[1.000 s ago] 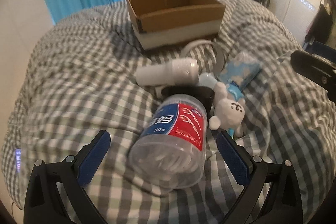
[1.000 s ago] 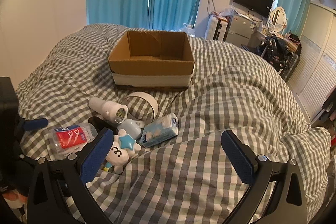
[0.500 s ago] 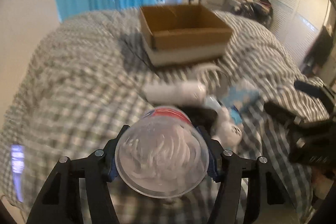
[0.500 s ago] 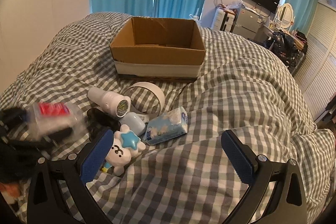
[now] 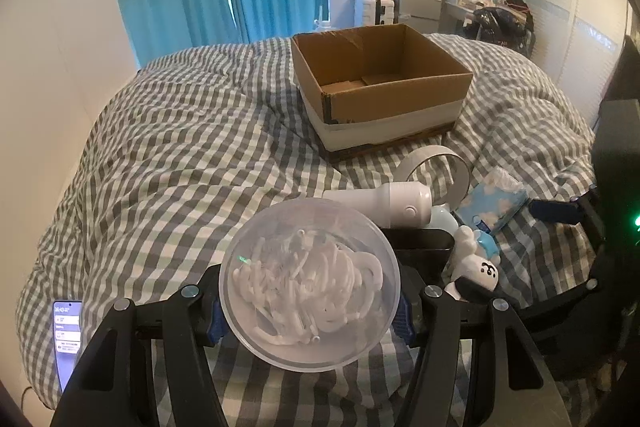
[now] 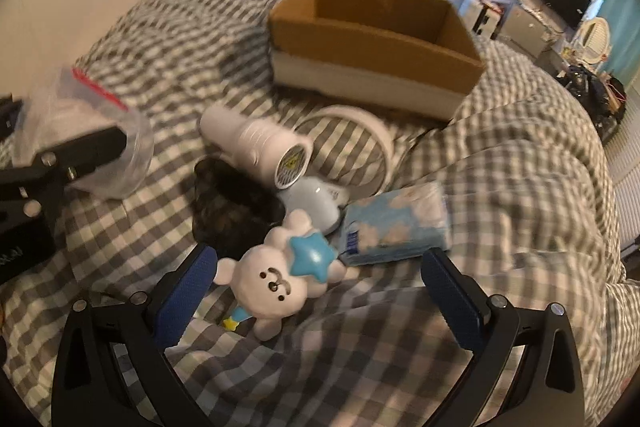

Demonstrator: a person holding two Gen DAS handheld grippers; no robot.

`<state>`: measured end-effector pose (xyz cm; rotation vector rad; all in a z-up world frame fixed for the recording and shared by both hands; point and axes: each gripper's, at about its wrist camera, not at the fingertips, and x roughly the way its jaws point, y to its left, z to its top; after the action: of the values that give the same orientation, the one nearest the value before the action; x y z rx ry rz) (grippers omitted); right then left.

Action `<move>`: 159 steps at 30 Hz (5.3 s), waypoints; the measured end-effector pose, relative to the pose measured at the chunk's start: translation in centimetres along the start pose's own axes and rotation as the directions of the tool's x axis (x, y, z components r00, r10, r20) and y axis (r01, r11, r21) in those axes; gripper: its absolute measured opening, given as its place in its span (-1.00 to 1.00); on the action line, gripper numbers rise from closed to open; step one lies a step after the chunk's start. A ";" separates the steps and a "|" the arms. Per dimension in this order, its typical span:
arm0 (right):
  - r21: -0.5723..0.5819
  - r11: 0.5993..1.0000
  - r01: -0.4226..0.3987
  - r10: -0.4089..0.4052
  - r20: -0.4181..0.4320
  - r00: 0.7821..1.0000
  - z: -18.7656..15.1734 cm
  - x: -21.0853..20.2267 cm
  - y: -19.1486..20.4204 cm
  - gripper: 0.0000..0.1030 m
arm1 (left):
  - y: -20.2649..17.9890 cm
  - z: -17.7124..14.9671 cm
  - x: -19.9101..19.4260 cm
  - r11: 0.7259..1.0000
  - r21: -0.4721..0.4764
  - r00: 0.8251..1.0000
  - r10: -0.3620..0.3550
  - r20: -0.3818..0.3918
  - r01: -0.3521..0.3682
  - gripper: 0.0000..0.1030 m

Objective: Organize objects
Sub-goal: 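Grasp the clear cup of cotton swabs with the left gripper, then grasp the white star-topped toy with the right gripper, then lower the swab cup into the box with the left gripper while the right gripper drops the toy in, then move both grippers back toward the remaining items beside the box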

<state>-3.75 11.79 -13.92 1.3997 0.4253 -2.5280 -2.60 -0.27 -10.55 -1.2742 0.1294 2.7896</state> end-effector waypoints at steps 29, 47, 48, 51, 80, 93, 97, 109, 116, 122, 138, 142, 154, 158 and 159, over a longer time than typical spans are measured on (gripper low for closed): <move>0.025 0.997 -0.078 0.077 0.065 0.995 -0.1 -2.4 -0.4 0.26 | -0.4 0.4 -3.1 1.000 -0.004 0.999 -0.025 0.044 0.025 0.23; 0.026 0.999 0.021 -0.028 0.320 0.947 10.6 -10.1 -6.8 0.26 | -1.5 12.4 -2.8 0.998 0.056 0.982 -0.036 0.188 0.026 0.23; 0.030 0.999 0.023 -0.032 0.333 0.942 11.7 -10.1 -7.3 0.26 | -1.5 13.2 -2.4 0.998 0.055 0.981 -0.040 0.191 0.030 0.23; 0.038 0.999 0.028 -0.040 0.355 0.934 14.1 -9.9 -8.6 0.26 | -1.2 15.6 -0.9 0.998 0.049 0.981 -0.043 0.191 0.034 0.23; 0.083 0.997 0.002 -0.020 0.224 0.974 24.1 7.3 -15.7 0.26 | -4.5 21.0 16.9 0.995 0.083 0.998 -0.055 0.037 0.052 0.23; 0.149 0.988 -0.026 -0.021 0.300 0.954 23.0 2.7 -16.6 0.55 | -4.4 20.8 12.5 0.994 0.069 0.990 -0.095 0.107 0.088 0.87; 0.159 0.987 -0.001 -0.054 0.340 0.939 22.3 -2.3 -16.5 0.58 | -4.4 21.1 8.2 0.994 0.078 0.985 -0.083 0.149 0.072 0.91; 0.126 0.991 0.036 -0.090 0.451 0.888 18.4 -17.1 -13.5 0.74 | -2.4 20.9 -5.5 0.998 0.069 0.956 -0.024 0.291 0.004 1.00; 0.072 0.996 0.052 -0.079 0.458 0.885 15.2 -20.1 -10.6 0.79 | -1.2 17.9 -7.4 0.997 0.074 0.964 -0.003 0.266 -0.018 1.00; 0.029 0.999 0.043 -0.051 0.418 0.907 12.0 -18.8 -8.5 0.80 | -0.7 14.4 -6.6 0.999 0.043 0.976 0.019 0.219 -0.030 1.00; 0.076 0.997 0.028 -0.038 0.129 0.991 4.1 -4.6 -8.5 0.80 | -0.9 5.6 2.3 0.999 -0.051 1.000 0.009 -0.020 -0.010 1.00; 0.073 0.997 0.031 -0.037 0.090 0.995 3.0 -2.5 -8.5 0.80 | -1.7 3.5 4.1 0.999 -0.051 0.995 -0.024 -0.098 0.019 1.00; 0.113 0.994 0.005 -0.011 0.051 0.999 1.5 -0.4 -9.2 0.80 | -5.6 0.2 6.6 0.990 0.023 0.967 -0.133 -0.216 0.141 1.00; 0.111 0.994 0.003 -0.009 0.047 0.999 1.6 -0.1 -9.1 0.80 | -6.8 0.1 8.5 0.984 0.033 0.952 -0.160 -0.262 0.175 1.00; 0.110 0.994 0.003 -0.008 0.045 0.999 1.6 0.0 -9.1 0.80 | -6.9 -0.1 8.9 0.983 0.039 0.949 -0.164 -0.269 0.181 1.00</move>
<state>-7.92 19.69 -11.79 1.3774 0.2865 -2.6183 -7.64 6.88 -17.64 -1.5559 0.1133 2.4406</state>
